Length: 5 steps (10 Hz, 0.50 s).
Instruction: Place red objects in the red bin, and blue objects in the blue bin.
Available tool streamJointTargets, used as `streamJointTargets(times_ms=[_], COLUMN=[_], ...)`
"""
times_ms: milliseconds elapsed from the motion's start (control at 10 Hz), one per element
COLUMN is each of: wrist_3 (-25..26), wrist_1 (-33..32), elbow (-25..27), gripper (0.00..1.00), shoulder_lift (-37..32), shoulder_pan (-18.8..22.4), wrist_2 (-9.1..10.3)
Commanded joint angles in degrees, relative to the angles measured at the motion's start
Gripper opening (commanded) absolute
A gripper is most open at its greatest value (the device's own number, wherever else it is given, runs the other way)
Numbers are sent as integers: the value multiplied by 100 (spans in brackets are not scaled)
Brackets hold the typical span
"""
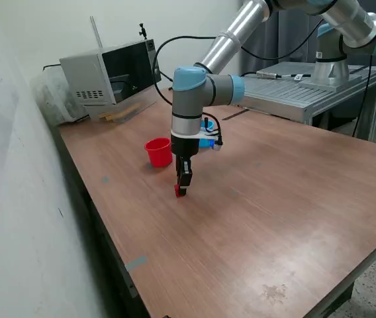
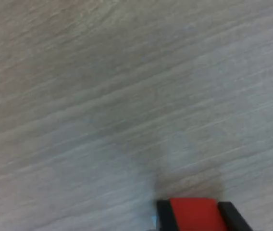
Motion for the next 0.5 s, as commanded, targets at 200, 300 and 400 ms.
streamJointTargets(times_ms=[200, 300, 400], wrist_3=[-572, -704, -845], wrist_1=[82, 144, 257], elbow=[187, 344, 537], gripper=[0, 0, 0], shoulder_lift=[-432, -782, -1117], shoulder_pan=[0, 0, 0], wrist_2=[-9, 0, -9])
